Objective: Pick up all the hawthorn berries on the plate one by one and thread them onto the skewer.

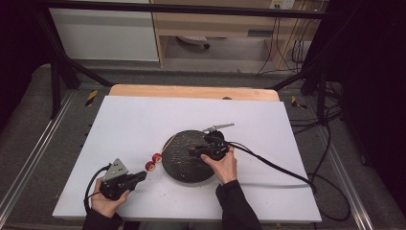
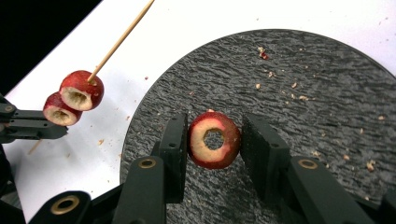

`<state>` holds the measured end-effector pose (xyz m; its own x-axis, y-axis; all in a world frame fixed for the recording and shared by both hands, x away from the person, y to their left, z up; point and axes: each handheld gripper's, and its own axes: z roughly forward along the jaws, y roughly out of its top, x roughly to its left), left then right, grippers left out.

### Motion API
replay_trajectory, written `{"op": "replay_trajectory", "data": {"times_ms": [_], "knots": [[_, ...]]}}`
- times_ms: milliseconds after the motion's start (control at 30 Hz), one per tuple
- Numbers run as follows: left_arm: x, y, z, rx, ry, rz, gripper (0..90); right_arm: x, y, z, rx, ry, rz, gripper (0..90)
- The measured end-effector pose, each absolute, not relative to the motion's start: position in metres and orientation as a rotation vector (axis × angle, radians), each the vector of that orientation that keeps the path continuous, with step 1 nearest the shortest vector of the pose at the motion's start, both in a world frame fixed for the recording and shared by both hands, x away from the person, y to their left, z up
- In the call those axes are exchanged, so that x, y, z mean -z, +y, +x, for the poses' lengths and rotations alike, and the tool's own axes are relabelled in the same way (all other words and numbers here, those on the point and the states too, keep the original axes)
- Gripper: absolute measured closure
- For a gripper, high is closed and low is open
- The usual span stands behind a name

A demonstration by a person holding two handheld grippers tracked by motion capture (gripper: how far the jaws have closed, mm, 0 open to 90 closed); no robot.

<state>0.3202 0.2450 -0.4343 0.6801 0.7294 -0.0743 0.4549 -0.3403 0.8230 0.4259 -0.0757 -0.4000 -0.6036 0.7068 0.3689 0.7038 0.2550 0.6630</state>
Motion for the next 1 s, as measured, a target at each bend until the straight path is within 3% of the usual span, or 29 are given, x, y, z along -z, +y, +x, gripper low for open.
{"op": "replay_trajectory", "data": {"times_ms": [1000], "knots": [[0.434, 0.207, 0.319, -0.383, 0.9, 1.981, 88.1, 0.43, -0.111, 0.39, -1.862, 1.962, 1.534, 63.0]]}}
